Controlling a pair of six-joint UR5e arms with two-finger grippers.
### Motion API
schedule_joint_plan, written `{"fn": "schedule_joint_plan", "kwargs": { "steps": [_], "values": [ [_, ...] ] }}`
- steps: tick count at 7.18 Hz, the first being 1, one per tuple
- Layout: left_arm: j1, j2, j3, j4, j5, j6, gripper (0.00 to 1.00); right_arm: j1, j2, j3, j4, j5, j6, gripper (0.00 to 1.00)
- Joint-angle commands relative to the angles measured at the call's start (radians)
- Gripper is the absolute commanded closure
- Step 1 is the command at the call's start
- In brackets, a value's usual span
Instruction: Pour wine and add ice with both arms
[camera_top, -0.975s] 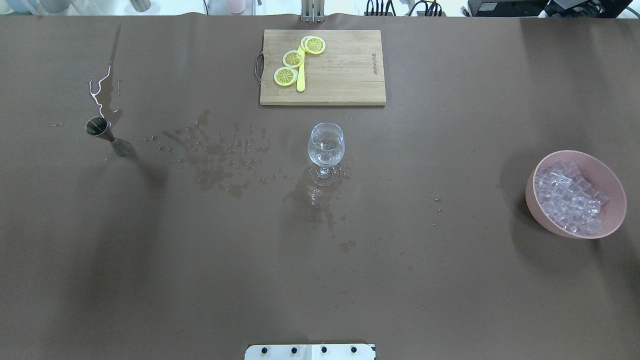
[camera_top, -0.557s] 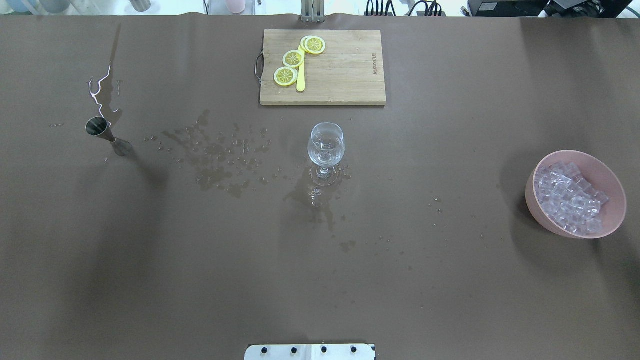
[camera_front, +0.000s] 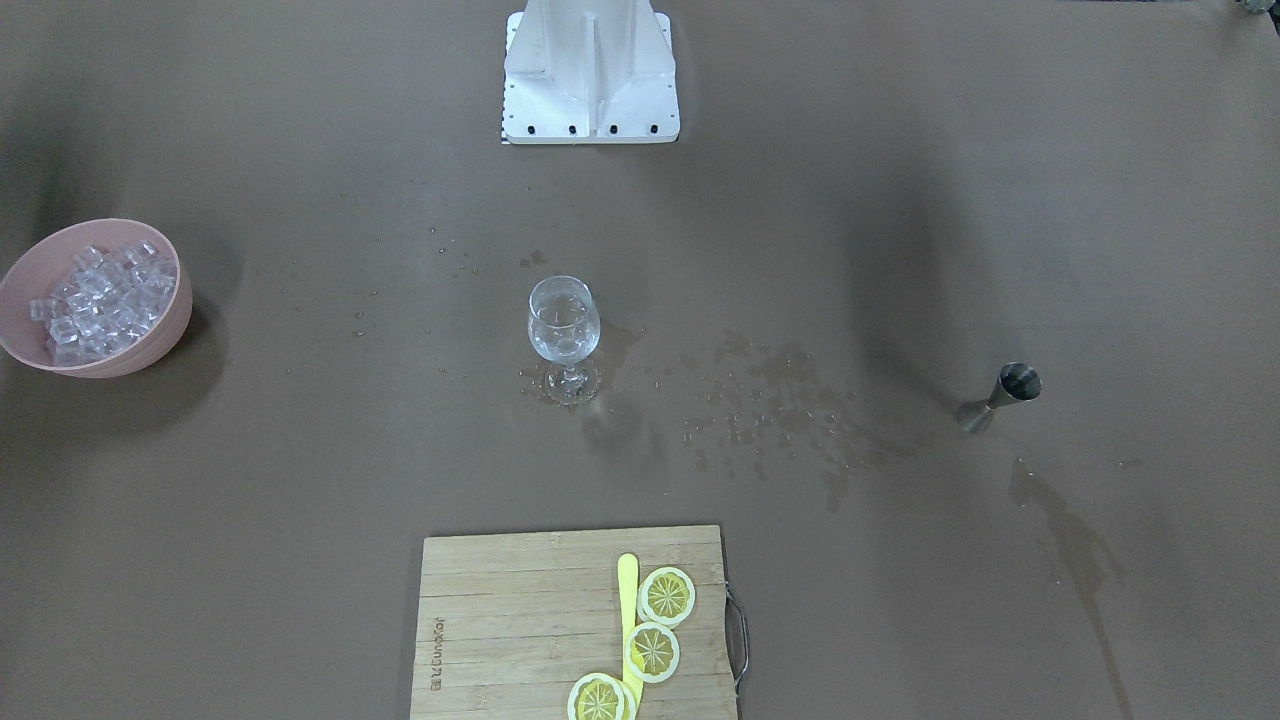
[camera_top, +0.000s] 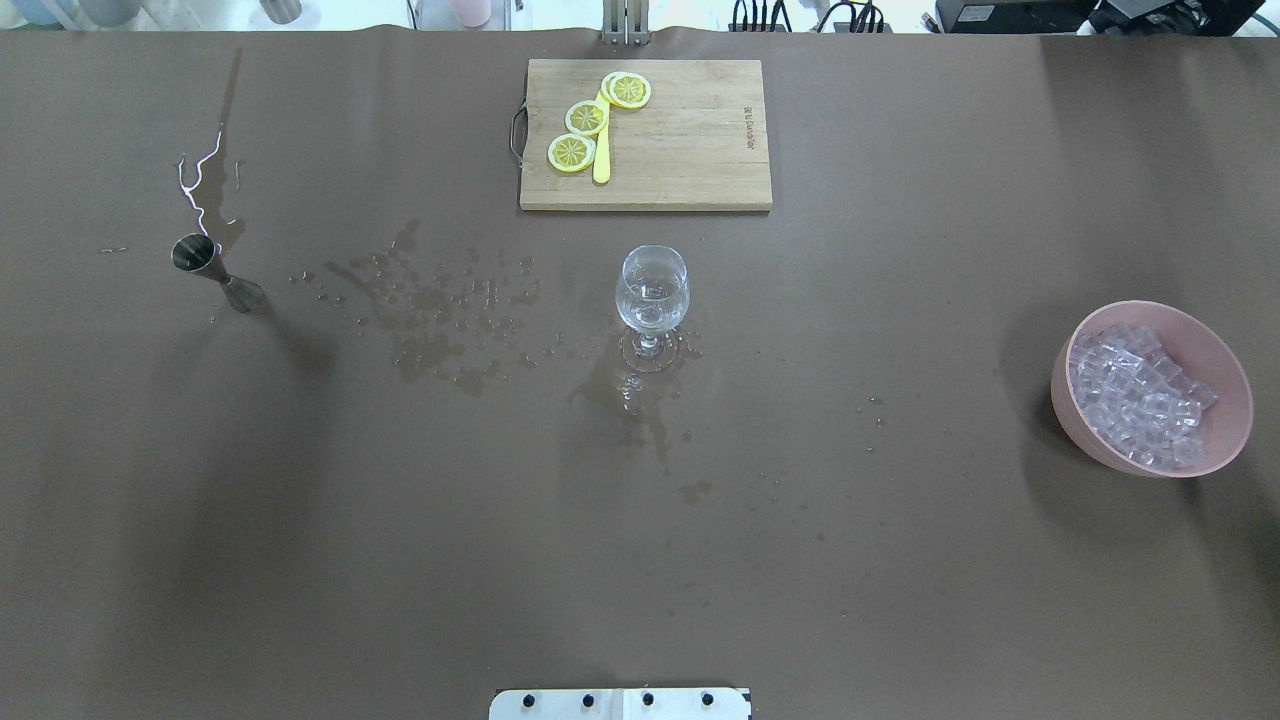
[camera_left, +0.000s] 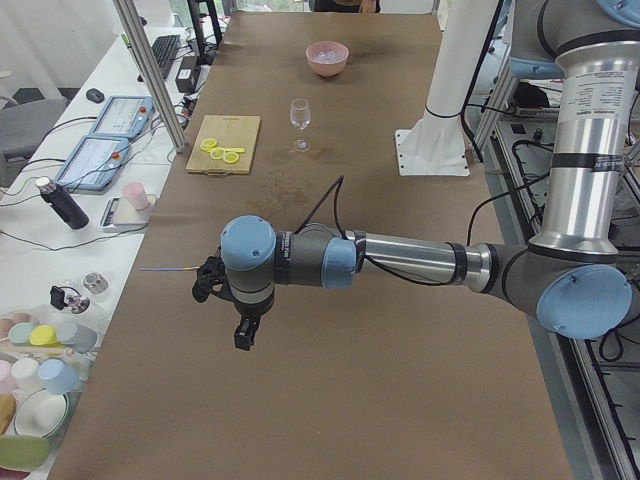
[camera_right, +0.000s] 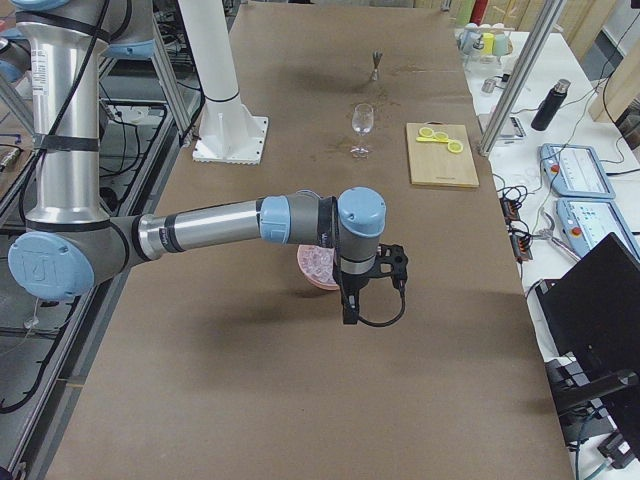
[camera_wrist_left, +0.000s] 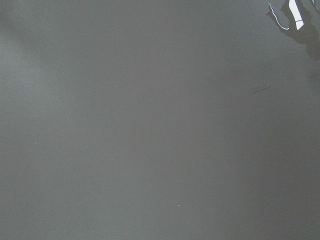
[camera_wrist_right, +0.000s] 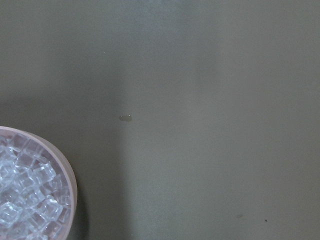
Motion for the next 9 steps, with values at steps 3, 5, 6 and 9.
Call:
{"fn": "schedule_joint_plan", "kwargs": {
  "steps": [3,5,6,9],
  "values": [
    [0.272,0.007,-0.315,-0.040,0.109,-0.602,0.01,0.000,-0.007,0.005,0.005,0.004,0.002,0.00],
    [0.382,0.106,-0.348,-0.362,0.188,-0.750,0.01,0.000,-0.008,0.006,0.005,0.005,0.002,0.00],
    [0.477,0.125,-0.350,-0.504,0.315,-0.873,0.01,-0.002,-0.008,0.008,0.005,0.005,0.002,0.00],
    [0.733,0.138,-0.393,-0.570,0.649,-1.171,0.01,-0.002,-0.019,0.006,0.006,0.007,0.003,0.00]
  ]
}}
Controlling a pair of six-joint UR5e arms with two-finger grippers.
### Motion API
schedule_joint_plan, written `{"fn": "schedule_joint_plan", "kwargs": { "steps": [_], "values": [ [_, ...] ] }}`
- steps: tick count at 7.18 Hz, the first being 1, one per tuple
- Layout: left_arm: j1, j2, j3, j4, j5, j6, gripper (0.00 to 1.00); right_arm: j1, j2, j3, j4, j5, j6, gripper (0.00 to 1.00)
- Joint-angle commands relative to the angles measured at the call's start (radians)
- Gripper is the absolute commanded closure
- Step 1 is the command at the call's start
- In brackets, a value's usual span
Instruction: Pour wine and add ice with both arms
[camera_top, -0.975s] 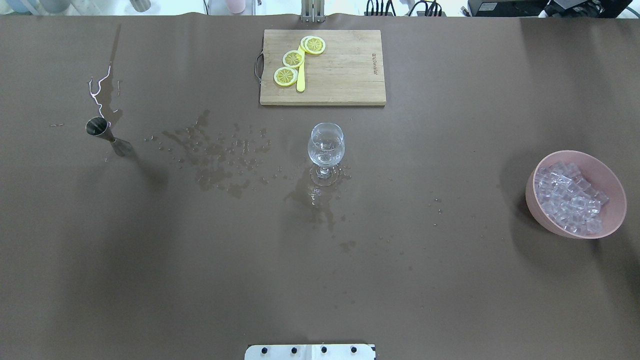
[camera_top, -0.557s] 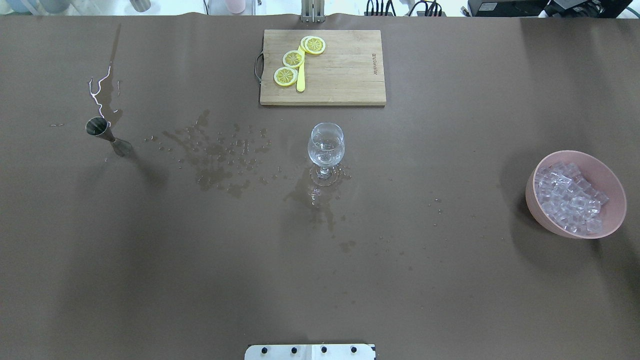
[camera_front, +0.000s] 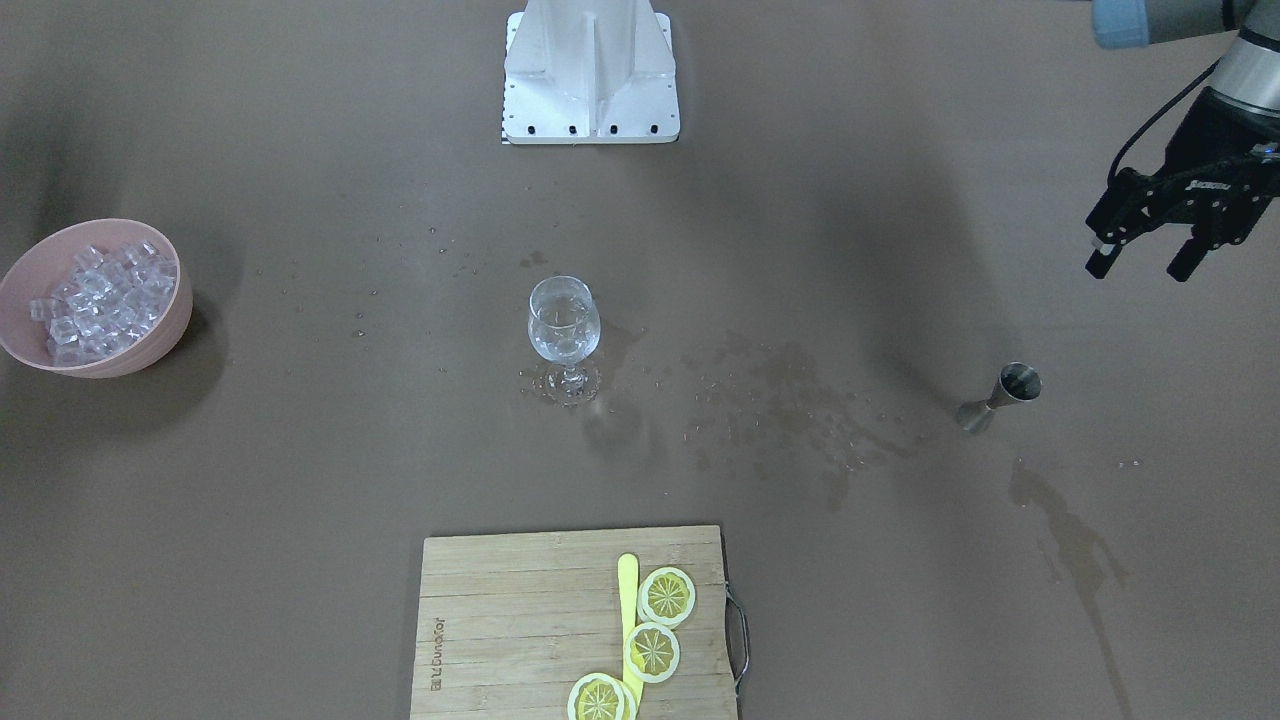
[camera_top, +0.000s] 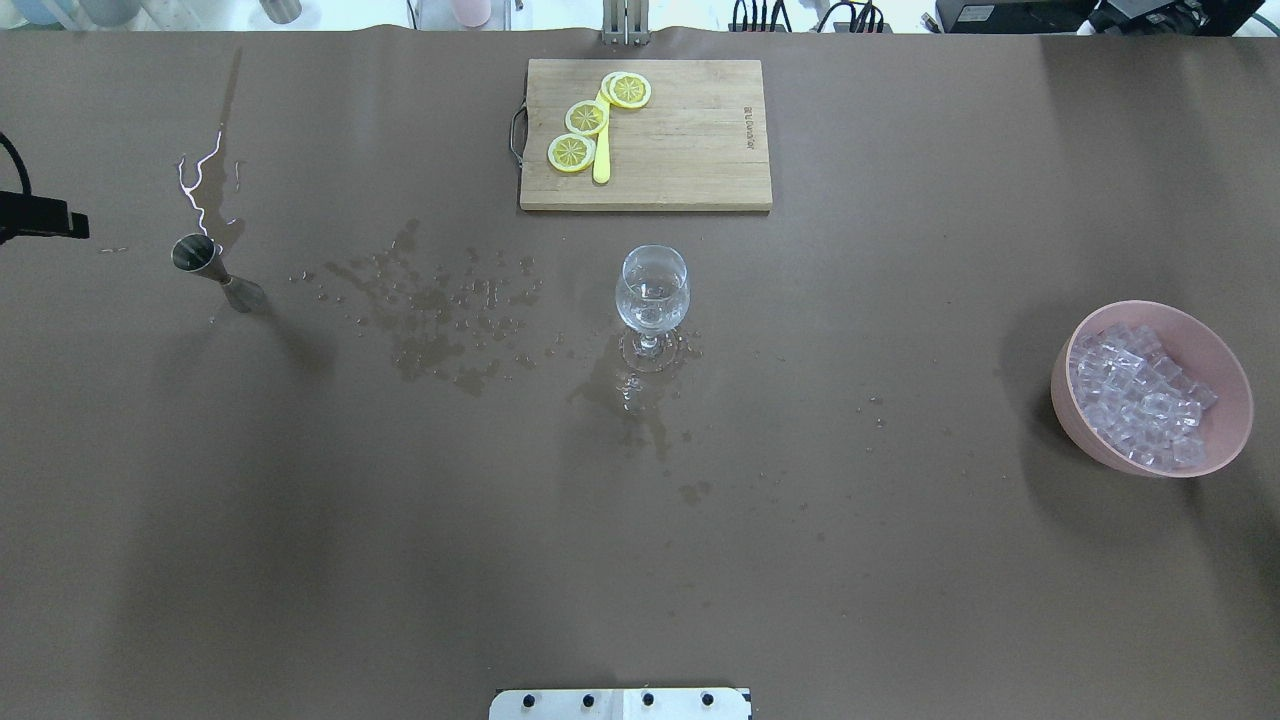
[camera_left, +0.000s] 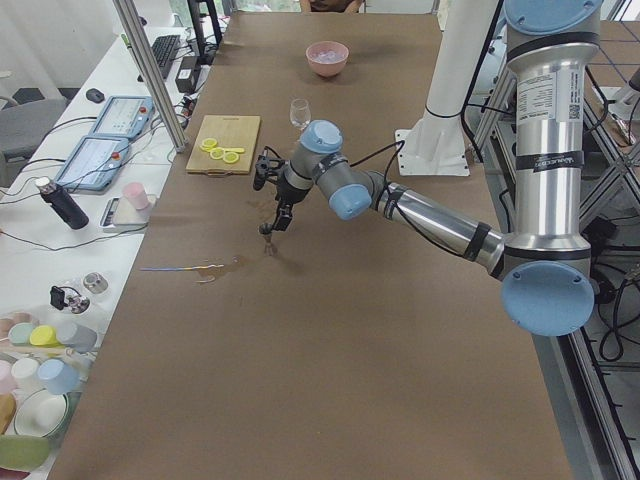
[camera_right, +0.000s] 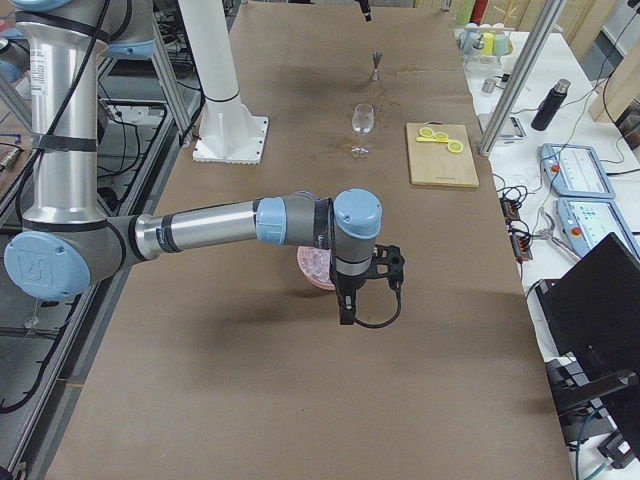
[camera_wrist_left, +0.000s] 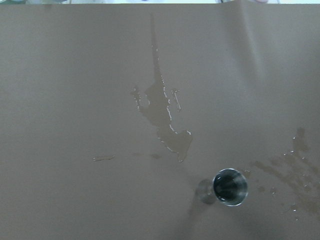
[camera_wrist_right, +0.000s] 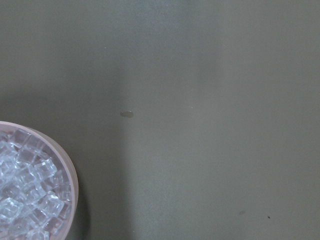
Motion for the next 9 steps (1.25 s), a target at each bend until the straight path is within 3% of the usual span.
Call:
{"fn": "schedule_joint_plan", "kwargs": {
  "steps": [1,3,5,9],
  "values": [
    [0.230,0.038,-0.029,-0.026,0.333,-0.200,0.01,0.000,-0.006,-0.001,0.000,0.003,0.002,0.00],
    [0.345,0.063,-0.029,-0.027,0.504,-0.300,0.01,0.000,-0.006,0.001,0.000,0.003,0.003,0.00],
    [0.532,0.065,0.026,-0.026,0.807,-0.439,0.01,0.000,-0.004,0.001,0.000,0.003,0.002,0.00],
    [0.623,-0.101,0.293,-0.027,1.078,-0.612,0.02,0.000,-0.004,0.005,0.000,0.004,0.002,0.00]
  ]
}}
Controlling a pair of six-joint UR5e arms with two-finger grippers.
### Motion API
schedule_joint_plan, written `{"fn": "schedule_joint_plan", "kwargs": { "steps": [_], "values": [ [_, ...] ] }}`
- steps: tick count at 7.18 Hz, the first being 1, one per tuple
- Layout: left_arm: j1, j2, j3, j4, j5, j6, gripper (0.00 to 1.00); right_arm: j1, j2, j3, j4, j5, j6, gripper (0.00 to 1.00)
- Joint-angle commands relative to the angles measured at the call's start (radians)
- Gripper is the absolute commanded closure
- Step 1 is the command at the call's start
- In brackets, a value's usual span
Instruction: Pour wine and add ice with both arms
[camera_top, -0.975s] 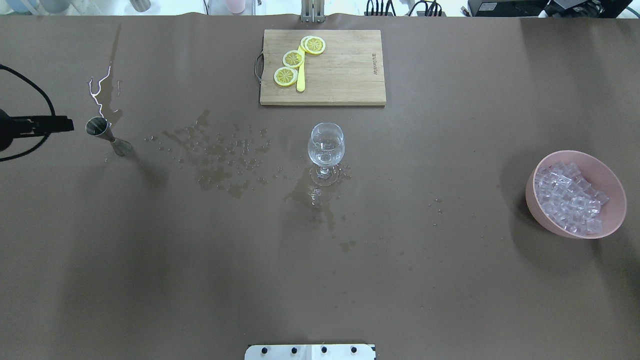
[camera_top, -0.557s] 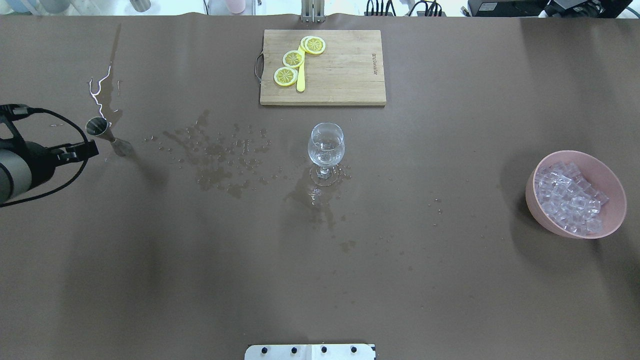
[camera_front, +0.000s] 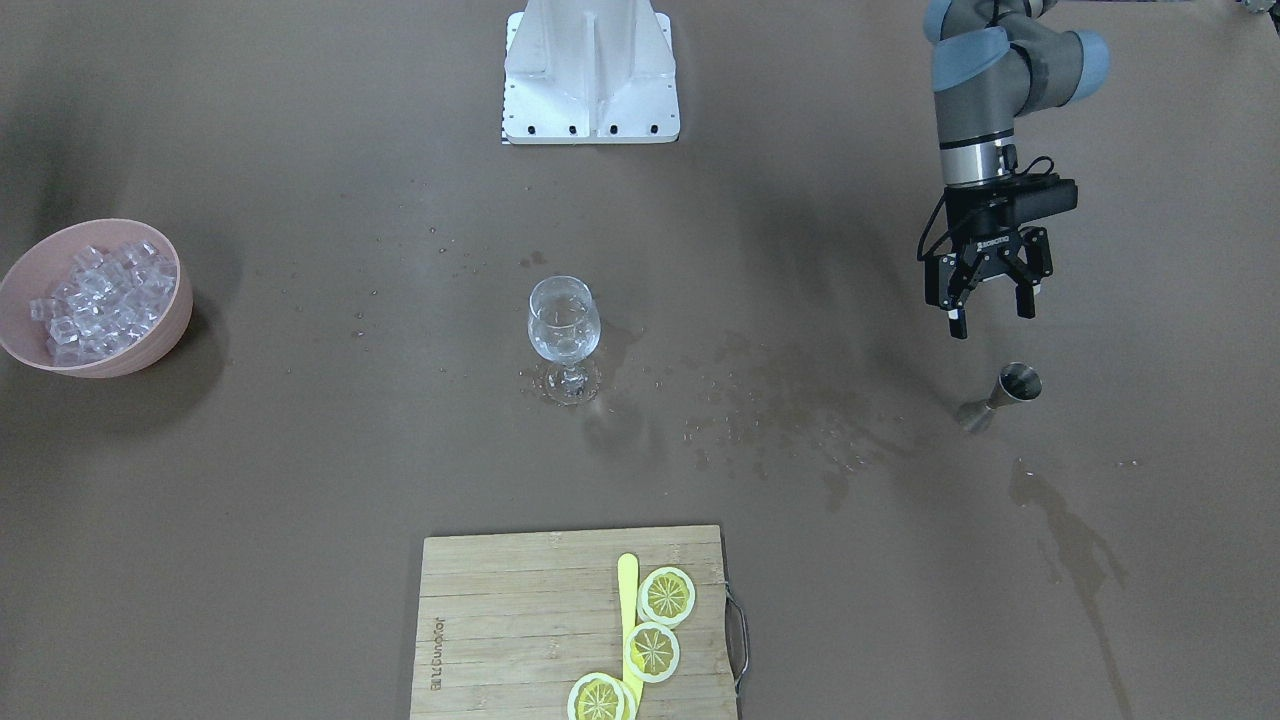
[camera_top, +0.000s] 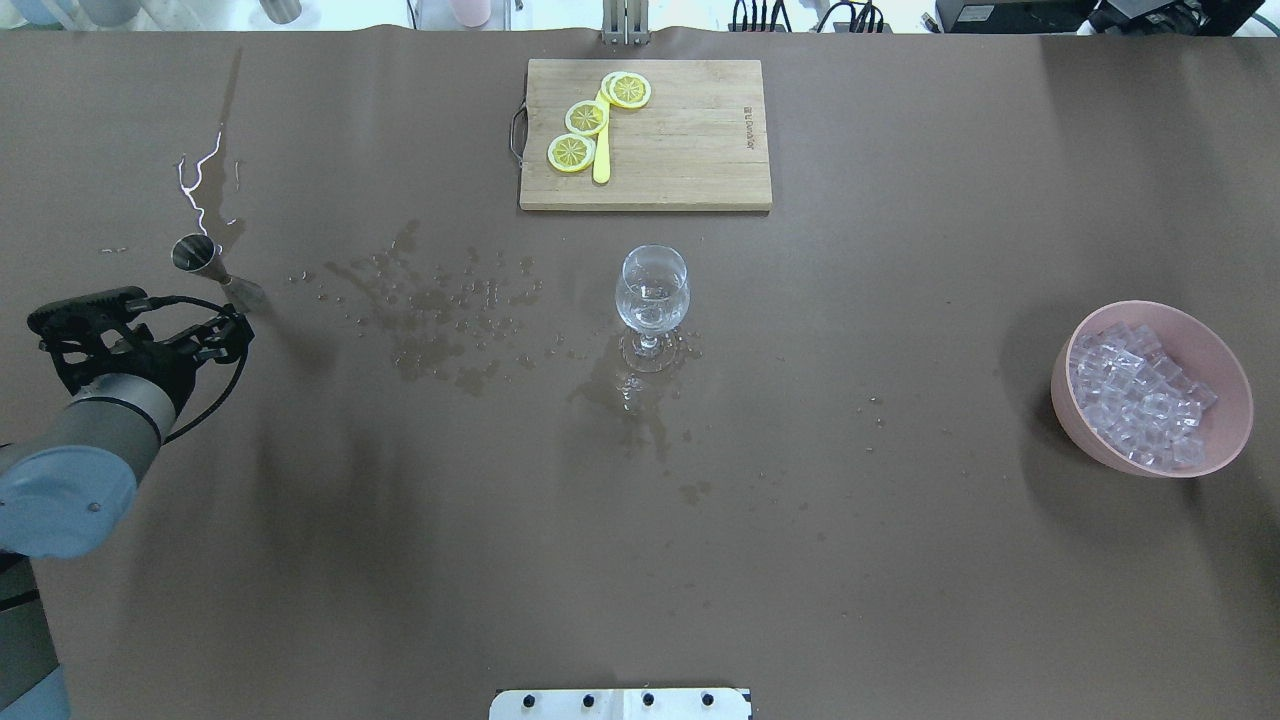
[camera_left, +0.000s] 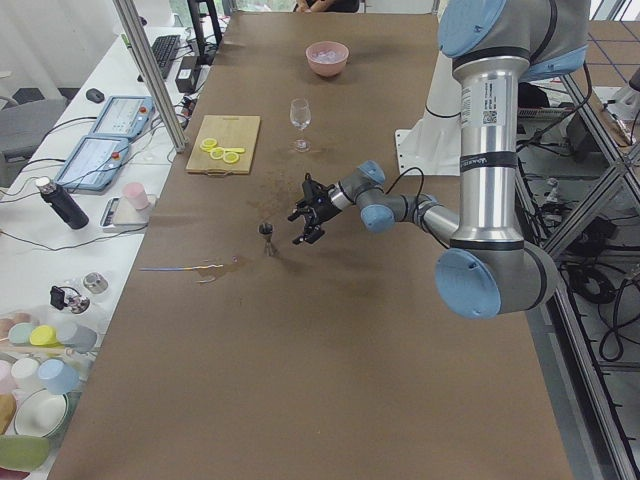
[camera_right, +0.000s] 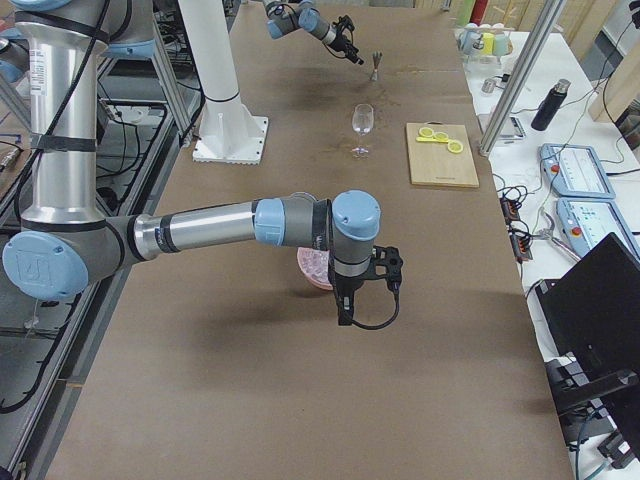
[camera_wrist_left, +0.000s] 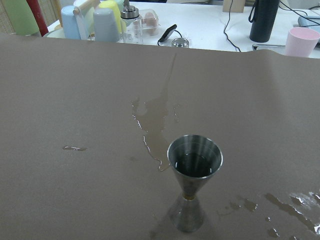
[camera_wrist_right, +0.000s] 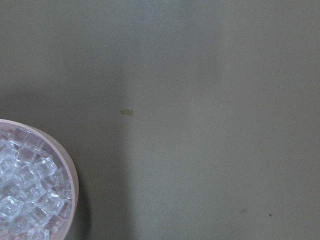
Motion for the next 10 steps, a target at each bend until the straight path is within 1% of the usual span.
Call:
{"fn": "schedule_joint_plan", "kwargs": {
  "steps": [1,3,5,6,7,8,10],
  "values": [
    [0.017,-0.093,0.142,0.000,0.101,-0.060,0.02,0.000,0.000,0.004,0.000,0.001,0.000,0.00],
    [0.017,-0.112,0.193,-0.002,0.103,-0.057,0.02,0.000,0.000,0.004,0.000,0.001,0.000,0.00],
    [0.008,-0.111,0.200,0.000,0.115,-0.056,0.03,0.000,0.000,0.004,0.000,0.001,0.000,0.00],
    [0.006,-0.112,0.207,0.001,0.152,-0.054,0.03,0.000,0.000,0.003,0.000,0.001,0.000,0.00],
    [-0.009,-0.114,0.209,0.001,0.158,-0.056,0.03,0.000,0.000,0.003,0.000,0.001,-0.002,0.00],
    [-0.023,-0.129,0.215,0.003,0.186,-0.056,0.03,0.000,0.000,0.003,0.000,0.001,-0.002,0.00],
    [-0.035,-0.207,0.288,0.003,0.210,-0.062,0.03,0.000,0.000,0.003,0.000,0.002,-0.002,0.00]
  ]
}}
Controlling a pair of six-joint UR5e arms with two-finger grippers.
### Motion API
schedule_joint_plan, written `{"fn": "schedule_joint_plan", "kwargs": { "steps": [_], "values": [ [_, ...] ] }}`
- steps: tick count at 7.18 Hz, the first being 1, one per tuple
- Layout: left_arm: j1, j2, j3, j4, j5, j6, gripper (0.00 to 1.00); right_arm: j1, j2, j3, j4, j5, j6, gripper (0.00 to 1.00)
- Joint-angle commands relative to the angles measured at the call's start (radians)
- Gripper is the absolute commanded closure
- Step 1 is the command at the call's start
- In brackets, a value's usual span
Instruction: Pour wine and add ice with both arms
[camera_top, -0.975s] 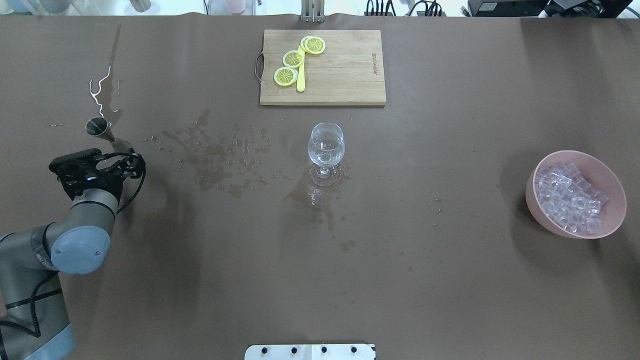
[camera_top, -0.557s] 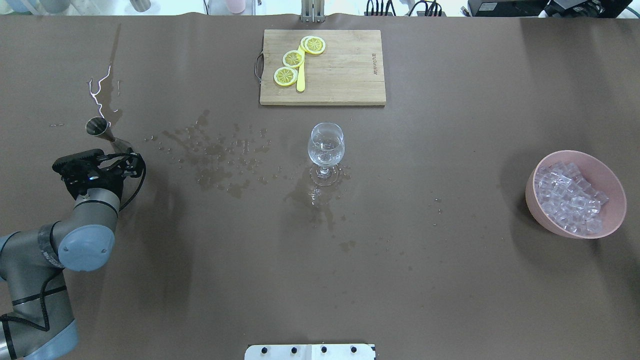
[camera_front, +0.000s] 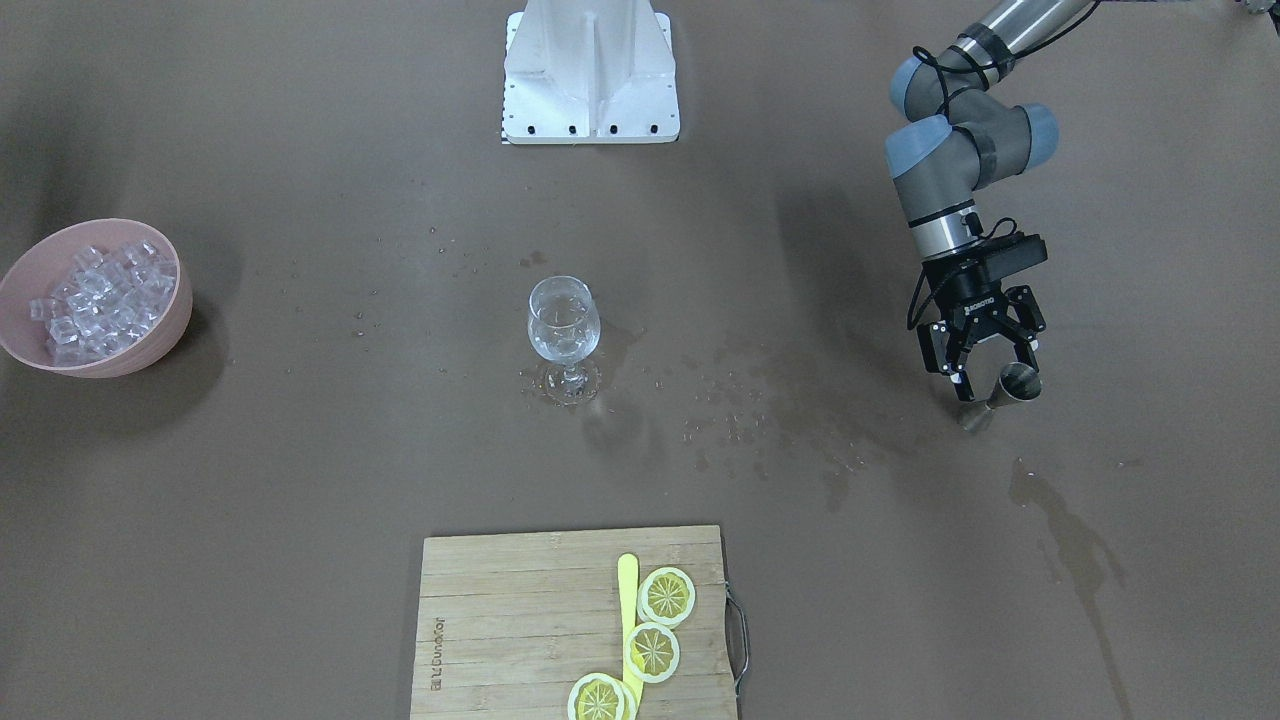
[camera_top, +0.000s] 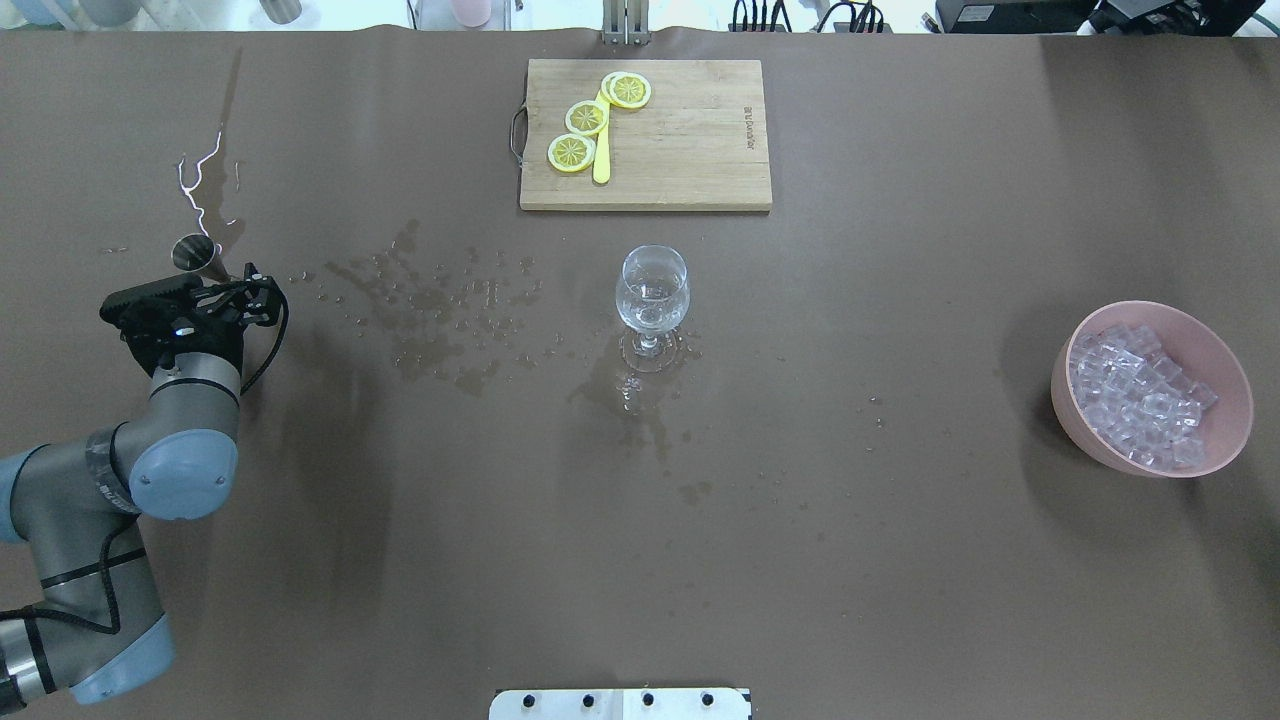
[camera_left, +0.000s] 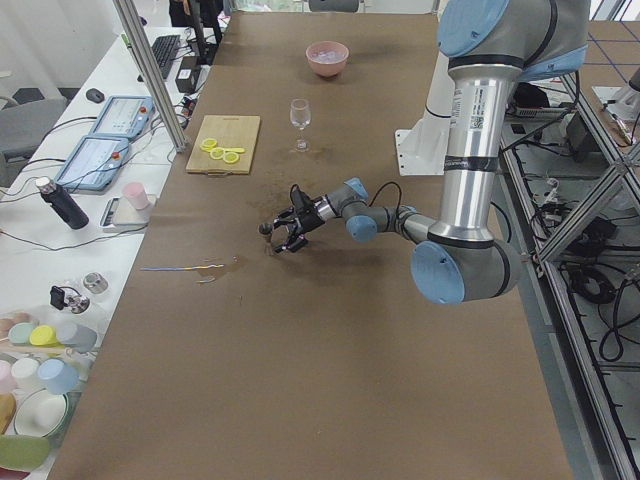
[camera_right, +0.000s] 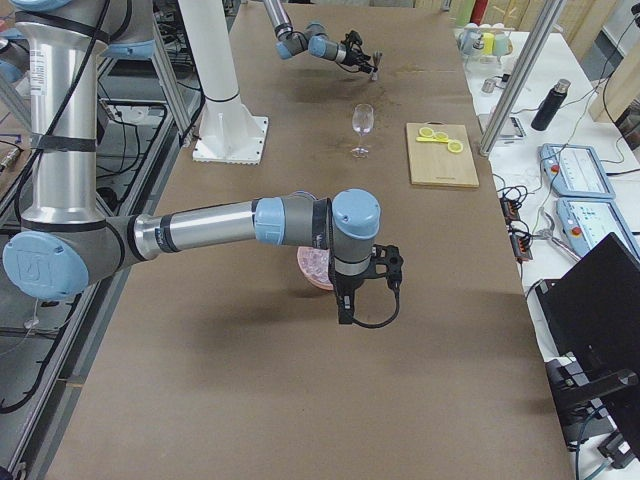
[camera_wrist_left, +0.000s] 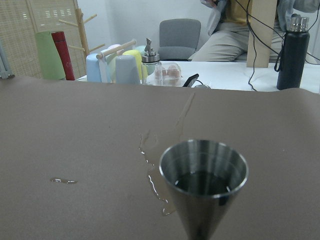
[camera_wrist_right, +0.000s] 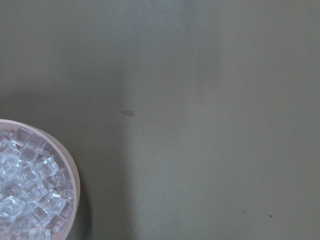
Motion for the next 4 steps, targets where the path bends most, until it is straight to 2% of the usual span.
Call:
{"fn": "schedule_joint_plan", "kwargs": {
  "steps": [1,2,4],
  "values": [
    [-0.017,-0.051,0.063,-0.003,0.027,-0.003,0.03,0.000,0.000,0.000,0.000,0.000,0.000,0.00],
    [-0.023,-0.052,0.066,-0.003,0.027,0.001,0.04,0.000,0.000,0.000,0.000,0.000,0.000,0.00],
    [-0.023,-0.051,0.081,-0.006,0.025,-0.002,0.13,0.000,0.000,0.000,0.000,0.001,0.001,0.00]
  ]
}}
